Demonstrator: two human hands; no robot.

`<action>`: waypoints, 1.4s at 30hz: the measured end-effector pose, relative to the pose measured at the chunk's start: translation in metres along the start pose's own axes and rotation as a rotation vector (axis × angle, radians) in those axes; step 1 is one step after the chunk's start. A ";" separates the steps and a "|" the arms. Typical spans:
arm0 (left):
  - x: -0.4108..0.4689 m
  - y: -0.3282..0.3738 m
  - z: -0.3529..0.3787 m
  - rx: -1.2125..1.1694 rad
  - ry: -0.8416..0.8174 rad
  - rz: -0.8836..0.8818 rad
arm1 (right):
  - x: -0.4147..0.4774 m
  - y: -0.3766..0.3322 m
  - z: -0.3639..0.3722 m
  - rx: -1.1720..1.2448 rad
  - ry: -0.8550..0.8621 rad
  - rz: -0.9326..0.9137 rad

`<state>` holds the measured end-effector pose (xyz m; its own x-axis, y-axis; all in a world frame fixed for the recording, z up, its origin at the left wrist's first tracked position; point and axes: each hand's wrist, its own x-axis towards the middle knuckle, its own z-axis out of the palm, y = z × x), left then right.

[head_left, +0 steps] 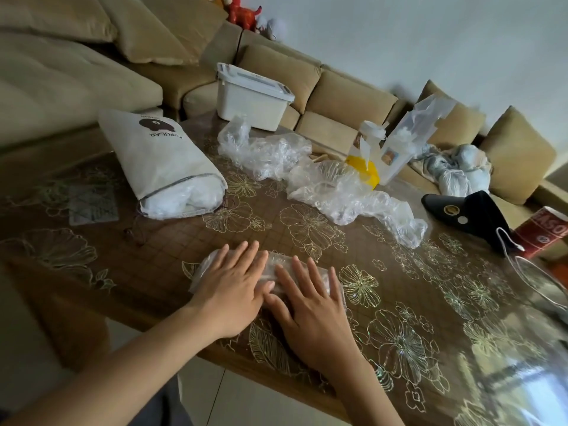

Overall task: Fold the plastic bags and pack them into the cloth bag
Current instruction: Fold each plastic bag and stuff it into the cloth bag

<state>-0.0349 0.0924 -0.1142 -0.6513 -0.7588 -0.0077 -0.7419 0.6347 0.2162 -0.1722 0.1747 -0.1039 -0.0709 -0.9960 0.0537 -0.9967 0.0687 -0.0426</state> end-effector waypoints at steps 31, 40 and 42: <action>0.054 0.035 -0.044 -0.102 -0.209 -0.081 | -0.054 0.034 -0.006 0.656 0.456 0.317; 0.044 0.011 -0.077 -0.768 -0.119 -0.111 | -0.054 0.032 -0.031 1.270 0.401 0.501; 0.030 0.004 -0.089 -1.125 -0.045 -0.212 | -0.040 0.029 -0.036 1.554 0.273 0.520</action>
<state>-0.0433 0.0590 -0.0265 -0.5521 -0.8146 -0.1778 -0.2897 -0.0126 0.9570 -0.1993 0.2185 -0.0718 -0.5331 -0.8361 -0.1291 0.1090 0.0834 -0.9905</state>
